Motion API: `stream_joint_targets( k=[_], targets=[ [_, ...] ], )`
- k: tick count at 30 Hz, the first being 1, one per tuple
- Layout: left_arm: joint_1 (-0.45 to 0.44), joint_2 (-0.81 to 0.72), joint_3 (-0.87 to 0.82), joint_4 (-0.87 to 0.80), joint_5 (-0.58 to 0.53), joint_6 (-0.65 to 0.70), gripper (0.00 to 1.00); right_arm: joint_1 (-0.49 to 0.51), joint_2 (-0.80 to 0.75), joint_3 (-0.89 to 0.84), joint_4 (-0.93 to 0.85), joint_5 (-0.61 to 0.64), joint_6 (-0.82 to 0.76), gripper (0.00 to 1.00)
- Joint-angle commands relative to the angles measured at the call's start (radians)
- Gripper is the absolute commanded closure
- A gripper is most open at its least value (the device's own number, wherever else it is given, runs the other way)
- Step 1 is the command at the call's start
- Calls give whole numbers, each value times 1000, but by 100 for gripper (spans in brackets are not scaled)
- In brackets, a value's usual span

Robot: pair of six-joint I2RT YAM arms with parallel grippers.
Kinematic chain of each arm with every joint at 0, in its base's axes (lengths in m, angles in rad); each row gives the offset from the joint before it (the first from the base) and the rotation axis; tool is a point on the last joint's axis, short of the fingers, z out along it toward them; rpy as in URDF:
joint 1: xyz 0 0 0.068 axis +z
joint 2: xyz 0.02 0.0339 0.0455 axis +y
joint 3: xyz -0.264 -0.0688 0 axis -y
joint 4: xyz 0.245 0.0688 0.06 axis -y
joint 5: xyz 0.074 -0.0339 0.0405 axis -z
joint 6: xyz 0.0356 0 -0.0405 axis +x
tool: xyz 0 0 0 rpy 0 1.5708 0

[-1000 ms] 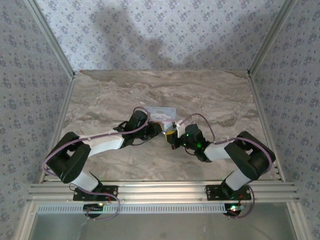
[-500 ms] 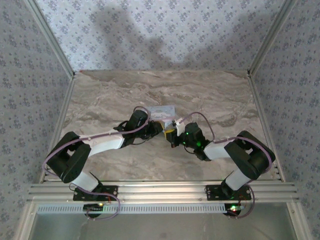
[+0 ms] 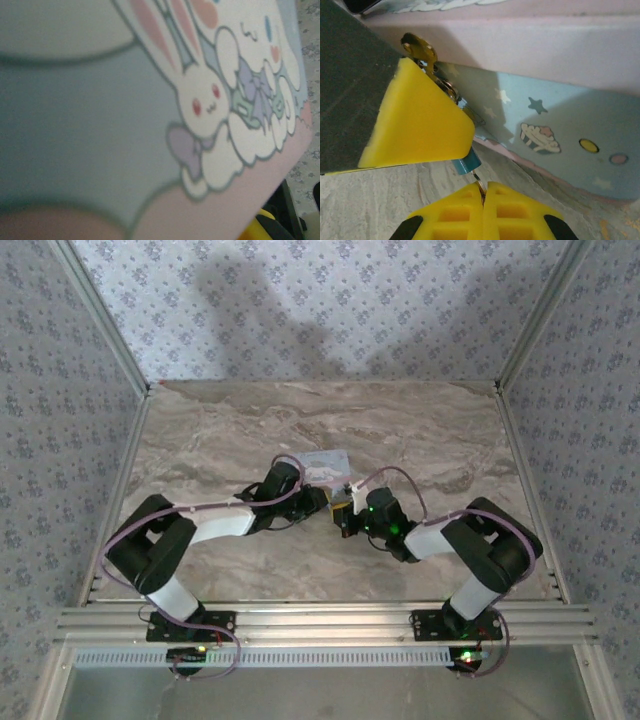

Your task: Unlock the padlock with the key

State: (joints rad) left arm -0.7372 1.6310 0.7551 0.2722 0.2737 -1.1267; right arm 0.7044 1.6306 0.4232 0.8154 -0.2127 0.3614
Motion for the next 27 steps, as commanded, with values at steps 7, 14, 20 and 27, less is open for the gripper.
stream_joint_targets(
  k=[7,14,20,27],
  targets=[
    [5,56,17,58,57,22,79,42,62,-39,157,25,153,100],
    [16,13,-17,29,34,36,62,47,62,-31,94,50,220,100],
    [28,-53,-33,-5,24,50,50,53,80,-18,78,46,251,100],
    [51,-189,-107,-52,-23,66,30,76,76,5,50,35,290,100]
  ],
)
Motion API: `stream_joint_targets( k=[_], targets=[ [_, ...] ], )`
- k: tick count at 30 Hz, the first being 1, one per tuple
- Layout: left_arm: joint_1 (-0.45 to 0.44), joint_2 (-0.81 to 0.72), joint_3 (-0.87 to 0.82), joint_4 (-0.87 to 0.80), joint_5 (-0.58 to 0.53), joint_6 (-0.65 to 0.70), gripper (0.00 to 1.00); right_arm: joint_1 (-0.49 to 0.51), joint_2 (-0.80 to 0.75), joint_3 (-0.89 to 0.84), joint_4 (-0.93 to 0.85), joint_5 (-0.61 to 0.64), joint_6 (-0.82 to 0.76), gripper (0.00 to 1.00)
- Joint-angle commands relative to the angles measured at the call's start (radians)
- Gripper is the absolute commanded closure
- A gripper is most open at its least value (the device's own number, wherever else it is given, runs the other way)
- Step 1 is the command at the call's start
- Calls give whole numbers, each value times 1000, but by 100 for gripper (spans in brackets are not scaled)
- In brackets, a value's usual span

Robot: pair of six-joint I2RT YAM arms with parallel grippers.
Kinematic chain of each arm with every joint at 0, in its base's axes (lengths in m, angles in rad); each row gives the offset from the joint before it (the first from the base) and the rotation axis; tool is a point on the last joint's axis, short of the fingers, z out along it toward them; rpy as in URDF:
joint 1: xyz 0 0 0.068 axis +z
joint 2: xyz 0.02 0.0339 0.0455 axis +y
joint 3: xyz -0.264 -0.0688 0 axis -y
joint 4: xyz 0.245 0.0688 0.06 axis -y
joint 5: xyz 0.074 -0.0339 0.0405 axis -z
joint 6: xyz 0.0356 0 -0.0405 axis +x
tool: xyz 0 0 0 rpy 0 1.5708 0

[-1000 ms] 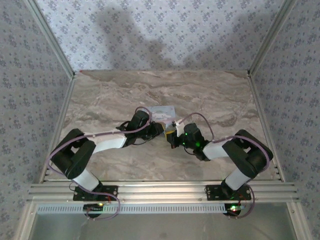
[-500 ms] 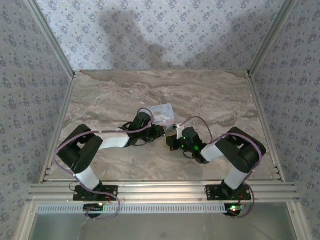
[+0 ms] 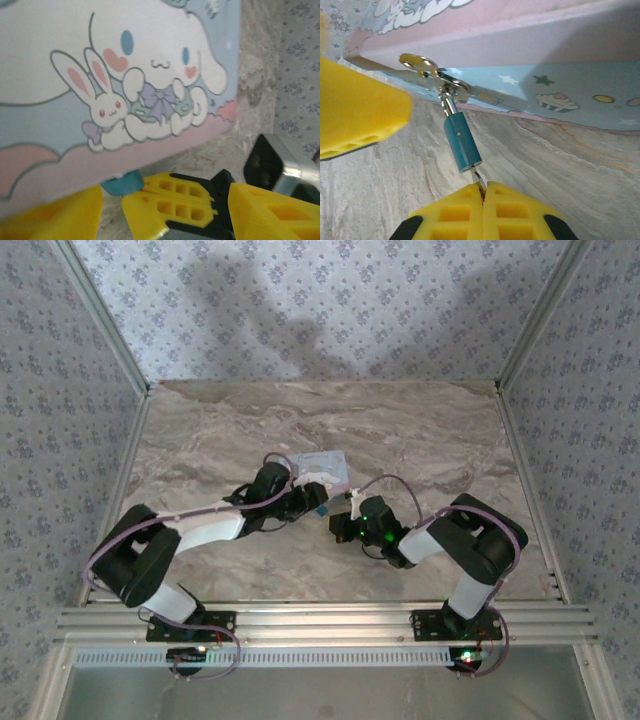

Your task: Unlock the padlock with the key

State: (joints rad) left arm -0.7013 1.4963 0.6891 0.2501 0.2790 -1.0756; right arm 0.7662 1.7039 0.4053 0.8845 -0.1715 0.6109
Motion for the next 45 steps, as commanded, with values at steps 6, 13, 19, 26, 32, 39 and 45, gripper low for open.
stream_joint_targets(
  k=[6,13,19,26,32,39,45],
  targets=[
    [26,-150,-152,80,-38,-5,31,26,-31,29,-36,-7,130,100],
    [23,-140,-224,195,-18,-79,39,43,-80,39,-74,-3,244,100],
    [-10,-64,-206,257,-9,-105,44,51,-88,58,-104,-11,273,100],
    [-34,25,-189,325,-17,-148,47,59,-98,73,-111,-17,304,100],
    [-50,77,-171,373,-21,-168,51,67,-101,82,-119,-19,327,100],
    [-55,85,-172,375,-47,-179,62,68,-111,77,-114,-15,359,100],
    [-59,78,-175,362,-72,-188,72,67,-122,67,-107,-5,392,100]
  ],
)
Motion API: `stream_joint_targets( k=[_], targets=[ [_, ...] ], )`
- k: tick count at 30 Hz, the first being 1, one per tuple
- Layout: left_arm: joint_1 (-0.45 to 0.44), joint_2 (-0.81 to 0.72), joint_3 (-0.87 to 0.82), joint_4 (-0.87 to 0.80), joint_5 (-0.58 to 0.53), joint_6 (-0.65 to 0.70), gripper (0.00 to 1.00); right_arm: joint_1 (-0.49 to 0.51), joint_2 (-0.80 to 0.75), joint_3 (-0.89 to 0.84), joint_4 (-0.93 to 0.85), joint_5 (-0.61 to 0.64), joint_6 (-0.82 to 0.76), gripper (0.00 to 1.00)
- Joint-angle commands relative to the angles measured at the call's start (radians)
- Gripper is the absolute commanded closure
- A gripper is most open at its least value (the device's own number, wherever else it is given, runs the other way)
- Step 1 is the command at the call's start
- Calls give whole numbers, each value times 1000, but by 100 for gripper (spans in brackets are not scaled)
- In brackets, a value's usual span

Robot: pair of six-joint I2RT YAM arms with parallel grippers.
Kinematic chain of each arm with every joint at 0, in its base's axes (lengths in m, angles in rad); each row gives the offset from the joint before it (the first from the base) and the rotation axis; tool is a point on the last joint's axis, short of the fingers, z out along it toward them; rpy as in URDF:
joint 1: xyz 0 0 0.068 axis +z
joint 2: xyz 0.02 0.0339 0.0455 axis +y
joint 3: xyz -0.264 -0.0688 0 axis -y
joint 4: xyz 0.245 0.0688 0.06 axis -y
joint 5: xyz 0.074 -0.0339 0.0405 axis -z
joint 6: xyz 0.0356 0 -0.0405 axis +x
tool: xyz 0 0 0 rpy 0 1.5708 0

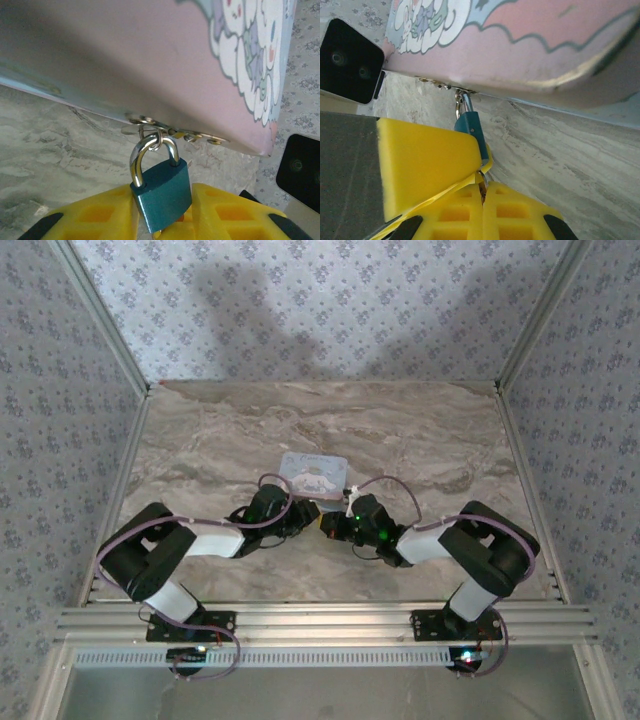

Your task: Unlock the padlock with the key

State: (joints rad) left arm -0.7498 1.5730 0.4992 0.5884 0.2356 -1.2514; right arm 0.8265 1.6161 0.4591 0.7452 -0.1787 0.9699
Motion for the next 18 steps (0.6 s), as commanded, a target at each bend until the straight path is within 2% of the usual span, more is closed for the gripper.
stream_joint_targets(
  k=[1,6,13,18],
  targets=[
    [-11,0,15,21,-30,-14,73,5,-33,12,35,3,38,100],
    [-14,-1,15,21,-36,-20,87,0,-44,0,43,-2,37,98],
    [-16,-7,18,18,-41,-38,91,-24,-96,-74,11,28,-15,77],
    [-16,-18,18,13,-42,-58,90,-47,-203,-120,-81,74,-143,64]
  ],
)
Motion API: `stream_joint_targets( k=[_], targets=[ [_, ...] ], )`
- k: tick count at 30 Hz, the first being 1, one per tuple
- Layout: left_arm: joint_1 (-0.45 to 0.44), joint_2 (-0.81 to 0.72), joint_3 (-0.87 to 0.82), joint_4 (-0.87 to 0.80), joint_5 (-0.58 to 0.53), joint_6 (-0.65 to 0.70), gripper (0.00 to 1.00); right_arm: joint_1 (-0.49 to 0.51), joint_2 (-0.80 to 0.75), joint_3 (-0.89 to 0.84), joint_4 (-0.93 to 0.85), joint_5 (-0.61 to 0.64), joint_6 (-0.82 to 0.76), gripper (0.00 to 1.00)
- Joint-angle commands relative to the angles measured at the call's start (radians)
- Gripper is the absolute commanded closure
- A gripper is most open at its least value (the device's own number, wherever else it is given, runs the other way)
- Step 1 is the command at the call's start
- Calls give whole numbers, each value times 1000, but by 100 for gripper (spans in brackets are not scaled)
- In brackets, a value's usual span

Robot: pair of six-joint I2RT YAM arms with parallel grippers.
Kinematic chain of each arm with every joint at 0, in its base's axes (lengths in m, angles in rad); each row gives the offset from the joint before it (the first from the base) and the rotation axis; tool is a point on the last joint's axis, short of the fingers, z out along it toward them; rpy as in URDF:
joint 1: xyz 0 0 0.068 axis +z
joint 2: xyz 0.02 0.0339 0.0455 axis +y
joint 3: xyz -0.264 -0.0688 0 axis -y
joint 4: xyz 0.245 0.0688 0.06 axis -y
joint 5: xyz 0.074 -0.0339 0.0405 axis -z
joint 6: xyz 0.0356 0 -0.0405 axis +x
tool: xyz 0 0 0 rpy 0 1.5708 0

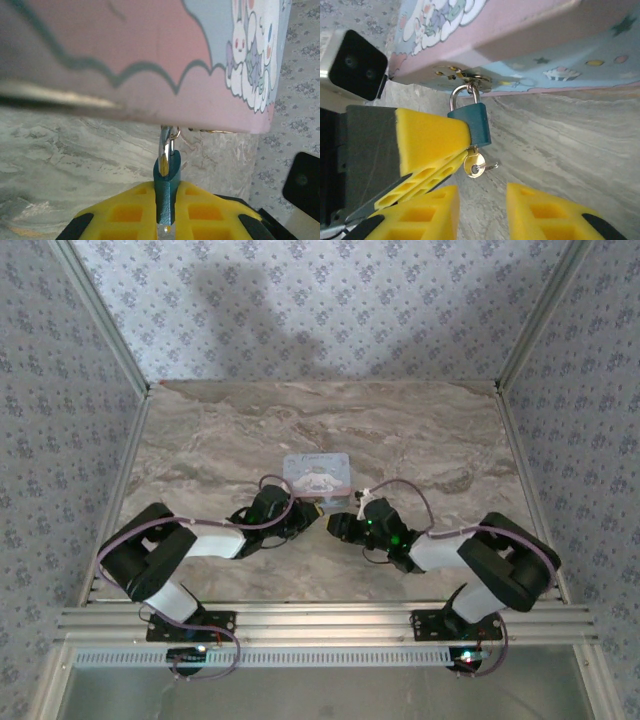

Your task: Unlock the padlock with the key

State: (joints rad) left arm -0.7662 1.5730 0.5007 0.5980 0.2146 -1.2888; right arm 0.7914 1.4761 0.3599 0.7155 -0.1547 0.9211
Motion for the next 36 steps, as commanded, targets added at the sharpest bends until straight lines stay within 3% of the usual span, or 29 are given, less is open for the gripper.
stream_joint_targets(
  k=[1,6,11,17,25,36],
  targets=[
    [-1,-22,16,3,-21,-25,91,-15,-96,-23,-82,63,-143,61],
    [-1,-49,22,-25,-30,-31,91,-21,-275,-5,-263,133,-441,46],
    [-1,-73,24,-47,-38,-35,92,-18,-414,-8,-317,202,-698,34],
    [-1,-86,31,-61,-37,-55,93,6,-465,-36,-232,153,-1050,32],
    [-2,-95,47,-84,-32,-90,95,115,-368,-41,-227,260,-1408,32],
    [-1,-98,61,-98,-23,-97,96,186,-116,-22,-41,353,-1494,33]
  ],
)
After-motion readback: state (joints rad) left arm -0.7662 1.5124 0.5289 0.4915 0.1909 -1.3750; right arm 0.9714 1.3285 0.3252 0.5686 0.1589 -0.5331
